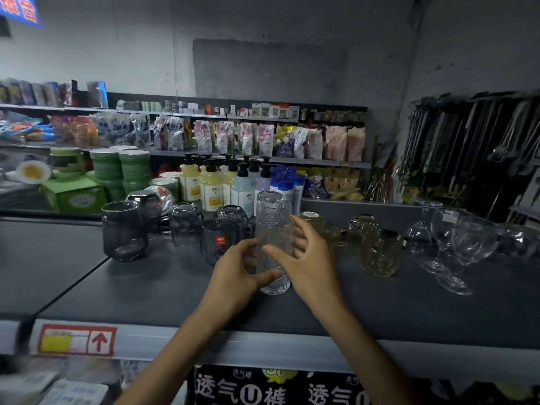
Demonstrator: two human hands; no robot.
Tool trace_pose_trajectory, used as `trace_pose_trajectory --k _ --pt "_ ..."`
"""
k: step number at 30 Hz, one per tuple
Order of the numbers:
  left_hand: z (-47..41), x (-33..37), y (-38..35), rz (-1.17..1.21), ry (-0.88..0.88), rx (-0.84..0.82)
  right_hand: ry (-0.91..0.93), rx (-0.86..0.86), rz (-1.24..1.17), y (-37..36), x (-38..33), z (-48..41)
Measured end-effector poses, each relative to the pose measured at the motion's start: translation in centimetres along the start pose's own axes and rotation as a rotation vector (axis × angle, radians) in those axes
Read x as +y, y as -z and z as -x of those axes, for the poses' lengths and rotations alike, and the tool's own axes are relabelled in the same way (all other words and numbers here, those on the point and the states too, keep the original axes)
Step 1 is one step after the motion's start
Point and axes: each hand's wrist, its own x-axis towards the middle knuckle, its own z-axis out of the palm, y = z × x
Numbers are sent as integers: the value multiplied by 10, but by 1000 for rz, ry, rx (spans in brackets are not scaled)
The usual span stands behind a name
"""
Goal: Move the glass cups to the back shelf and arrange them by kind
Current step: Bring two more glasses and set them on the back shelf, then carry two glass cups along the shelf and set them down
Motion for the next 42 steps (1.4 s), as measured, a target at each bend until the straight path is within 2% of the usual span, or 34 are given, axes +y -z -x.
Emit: trace_pose_trajectory --k 6,11,13,15,17,21,24,27,30,34,42 --pt "13 12 6 -127 25 48 20 16 51 15 -5 15" --pt "97 33 24 -187 -91 324 249 107 81 47 -14 81" --pt "154 38 21 -208 -115 458 377 72 112 56 -9 121" --pt "214 33 11 -306 -90 524 476 -25 155 62 3 164" --pt "277 17 -4 -430 50 542 497 -168 204 63 25 208" --pt "407 -21 -34 -584 464 542 306 -568 372 46 91 291" --pt "491 -43 -51 -684 757 455 158 -931 601 30 139 346" --pt "551 -58 -59 -691 964 386 177 -1202 702 16 165 384" --pt "587 -68 -54 -680 1091 366 289 -1311 738 0 169 407" --pt "622 -87 -22 -696 1179 388 334 -1359 743 -48 159 432" --pt "679 -138 121 -718 1246 493 447 -1389 707 -212 97 498"
